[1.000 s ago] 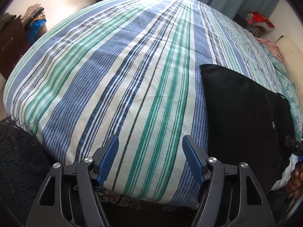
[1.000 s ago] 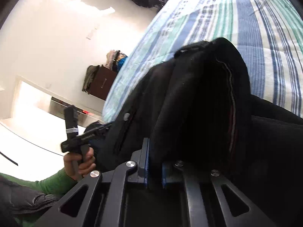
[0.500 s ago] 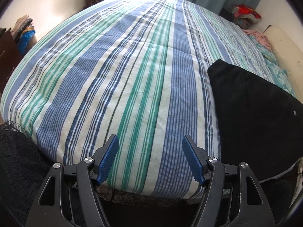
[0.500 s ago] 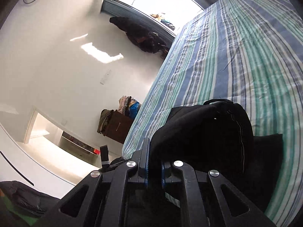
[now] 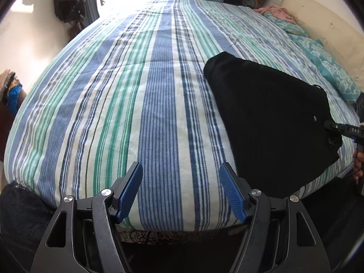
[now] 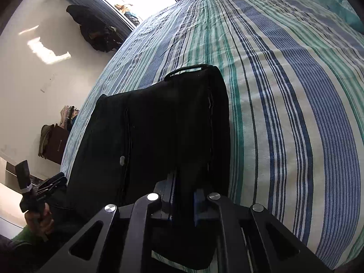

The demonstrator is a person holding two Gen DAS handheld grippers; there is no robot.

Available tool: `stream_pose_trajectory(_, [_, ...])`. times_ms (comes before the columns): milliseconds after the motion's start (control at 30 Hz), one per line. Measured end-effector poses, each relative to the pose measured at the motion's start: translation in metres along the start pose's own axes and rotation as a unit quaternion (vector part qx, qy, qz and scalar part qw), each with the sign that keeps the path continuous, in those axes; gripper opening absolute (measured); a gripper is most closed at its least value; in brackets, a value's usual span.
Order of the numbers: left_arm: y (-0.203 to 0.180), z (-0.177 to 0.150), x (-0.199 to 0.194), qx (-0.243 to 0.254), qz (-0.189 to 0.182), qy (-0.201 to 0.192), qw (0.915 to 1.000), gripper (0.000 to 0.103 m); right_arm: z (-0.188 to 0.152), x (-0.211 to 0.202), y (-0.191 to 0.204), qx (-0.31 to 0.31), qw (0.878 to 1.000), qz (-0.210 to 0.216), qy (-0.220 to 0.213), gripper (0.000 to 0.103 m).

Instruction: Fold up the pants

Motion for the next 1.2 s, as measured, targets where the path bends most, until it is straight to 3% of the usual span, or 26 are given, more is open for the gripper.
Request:
stream_pose_trajectory(67, [-0.015,0.009,-0.008,0.021,-0.005,-0.016,0.9996,0.072,0.004,-0.004,0.005,-0.015,1.000,-0.022,0.005,0.027])
stream_pose_trajectory(100, [-0.023,0.013,-0.012,0.030,-0.008,-0.025,0.9992,0.072,0.006,-0.010,0.004,-0.021,0.999,-0.039,0.006,0.040])
stream_pose_trajectory(133, [-0.031,0.017,-0.015,0.040,-0.013,-0.033,0.9986,0.073,0.012,-0.018,0.005,-0.028,0.998,-0.059,-0.003,0.044])
stream_pose_trajectory(233, [-0.058,0.026,-0.014,0.066,-0.030,-0.047,0.9963,0.074,0.037,-0.050,0.010,-0.053,0.991,-0.107,-0.055,0.044])
stream_pose_trajectory(333, [-0.084,0.028,-0.002,0.098,-0.036,-0.046,0.9935,0.074,0.067,-0.061,0.051,-0.088,0.989,-0.080,-0.092,0.044])
stream_pose_trajectory(433, [-0.103,0.023,0.015,0.139,-0.024,-0.038,0.9893,0.074,0.086,-0.044,0.087,-0.114,0.987,-0.038,-0.105,0.044])
stream_pose_trajectory(500, [-0.108,0.013,0.034,0.157,-0.015,-0.007,0.9875,0.074,0.087,-0.011,0.082,-0.110,0.988,-0.064,-0.083,0.043])
stream_pose_trajectory(533, [-0.108,0.010,0.041,0.162,-0.007,0.001,0.9868,0.078,0.081,0.008,0.067,-0.101,0.988,-0.100,-0.060,0.035])
stream_pose_trajectory(567, [-0.107,0.008,0.044,0.165,0.001,0.000,0.9863,0.080,0.072,0.028,0.049,-0.083,0.988,-0.126,-0.030,0.036])
stream_pose_trajectory(600, [-0.107,0.008,0.043,0.162,0.002,-0.001,0.9867,0.080,0.064,0.042,0.038,-0.058,0.991,-0.122,-0.010,0.036])
stream_pose_trajectory(800, [-0.096,0.014,0.021,0.099,-0.014,0.001,0.9949,0.081,0.059,-0.007,0.051,-0.053,0.988,-0.126,-0.069,0.037])
stream_pose_trajectory(933, [-0.088,0.016,0.022,0.066,-0.011,0.007,0.9977,0.084,0.025,-0.054,0.071,-0.067,0.986,-0.121,-0.092,0.037])
stream_pose_trajectory(1033, [-0.088,0.012,0.031,0.066,0.007,0.020,0.9976,0.084,-0.006,-0.057,0.079,-0.067,0.986,-0.126,-0.084,0.037])
stream_pose_trajectory(1167, [-0.089,0.007,0.034,0.070,0.014,0.030,0.9970,0.084,-0.041,-0.024,0.060,-0.045,0.985,-0.163,-0.033,0.037])
stream_pose_trajectory(1200, [-0.089,0.008,0.032,0.072,0.018,0.028,0.9969,0.084,-0.045,-0.021,0.059,-0.046,0.984,-0.167,-0.037,0.037])
Point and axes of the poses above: each gripper's, at about its wrist camera, not at the fingertips, and x roughly the way its jaws point, y to its left, z to its top, the point moved 9 cm from there along x, roughly the way its jaws point, and after that the axes turned 5 degrees about -z, right-handed, at the moved point
